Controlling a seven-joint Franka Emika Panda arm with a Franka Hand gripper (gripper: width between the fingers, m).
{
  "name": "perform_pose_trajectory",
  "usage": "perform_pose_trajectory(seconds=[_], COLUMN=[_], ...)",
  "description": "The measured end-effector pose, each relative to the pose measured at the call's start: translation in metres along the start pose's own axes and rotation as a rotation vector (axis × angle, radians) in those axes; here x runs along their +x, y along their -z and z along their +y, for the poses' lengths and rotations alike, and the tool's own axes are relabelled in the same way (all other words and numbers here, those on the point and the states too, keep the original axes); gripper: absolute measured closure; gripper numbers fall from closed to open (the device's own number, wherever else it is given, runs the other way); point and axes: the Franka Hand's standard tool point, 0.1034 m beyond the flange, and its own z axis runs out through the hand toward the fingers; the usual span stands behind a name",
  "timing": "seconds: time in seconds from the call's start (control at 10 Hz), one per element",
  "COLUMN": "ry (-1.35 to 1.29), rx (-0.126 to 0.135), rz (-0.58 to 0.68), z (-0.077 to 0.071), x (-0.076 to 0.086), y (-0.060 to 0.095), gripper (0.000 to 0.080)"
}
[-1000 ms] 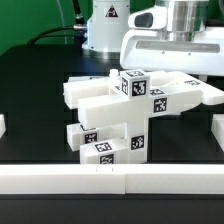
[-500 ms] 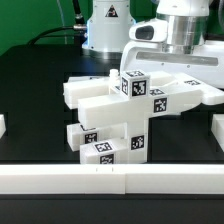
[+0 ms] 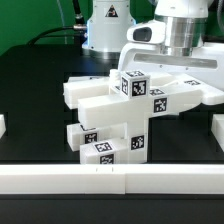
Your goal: Assemble chair
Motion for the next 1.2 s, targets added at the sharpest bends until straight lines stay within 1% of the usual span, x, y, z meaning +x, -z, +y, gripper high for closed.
perform_pose_trajectory(seconds=[0.1,0.5,0.7,0.8,0.9,1.1,1.2], ry=[0.0,0.001,0.0,0.001,0.003,0.018,0.012], rx=[0.0,0.002,0.01,0.017,0.027,0.05,0.067], rz=[0.001,0.002,0.004,0.005,0.006,-0.02,-0.036], z=[0.0,-0.001,-0.002,-0.002,0.0,0.012,0.017], x=[0.0,0.0,-0.003,-0.005,-0.006,-0.002,0.001], y=[0.0,0.001,0.008,0.014,0.024,0.05,0.065], gripper=[0.0514,0.0514,0.0514,0.0514,0.0514,0.0514,0.0514])
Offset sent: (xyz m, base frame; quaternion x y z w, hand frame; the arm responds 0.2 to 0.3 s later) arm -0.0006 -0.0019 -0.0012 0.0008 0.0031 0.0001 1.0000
